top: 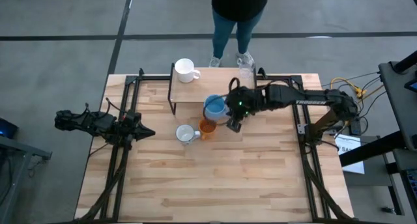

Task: Stack small to large cups/mugs on shelf
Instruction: Put the blue mug on the shelf

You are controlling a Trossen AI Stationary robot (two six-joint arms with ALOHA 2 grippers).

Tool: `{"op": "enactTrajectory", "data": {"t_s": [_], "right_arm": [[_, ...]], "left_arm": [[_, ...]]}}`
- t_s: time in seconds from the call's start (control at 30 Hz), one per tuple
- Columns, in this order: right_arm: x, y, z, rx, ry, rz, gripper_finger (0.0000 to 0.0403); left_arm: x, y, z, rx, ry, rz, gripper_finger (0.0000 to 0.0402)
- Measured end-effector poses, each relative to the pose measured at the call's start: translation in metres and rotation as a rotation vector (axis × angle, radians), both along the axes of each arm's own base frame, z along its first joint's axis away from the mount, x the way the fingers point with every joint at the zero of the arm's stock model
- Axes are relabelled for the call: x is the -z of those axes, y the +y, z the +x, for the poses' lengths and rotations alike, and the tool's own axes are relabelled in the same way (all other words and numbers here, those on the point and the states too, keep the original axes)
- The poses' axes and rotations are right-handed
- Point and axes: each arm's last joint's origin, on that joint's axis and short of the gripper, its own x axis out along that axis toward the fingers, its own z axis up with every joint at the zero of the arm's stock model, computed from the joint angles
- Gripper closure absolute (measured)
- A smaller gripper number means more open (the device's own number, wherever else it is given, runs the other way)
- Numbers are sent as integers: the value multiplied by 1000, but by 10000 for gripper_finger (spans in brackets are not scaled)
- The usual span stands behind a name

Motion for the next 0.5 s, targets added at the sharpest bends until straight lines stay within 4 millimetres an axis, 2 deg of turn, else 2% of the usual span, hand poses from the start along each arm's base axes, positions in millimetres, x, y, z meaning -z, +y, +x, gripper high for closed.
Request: {"op": "enactTrajectory", "data": {"t_s": [0.5], "right_arm": [[-2,-71,-16,166,-5,0,359]], "left_arm": [[0,0,0,0,0,0,402]]}}
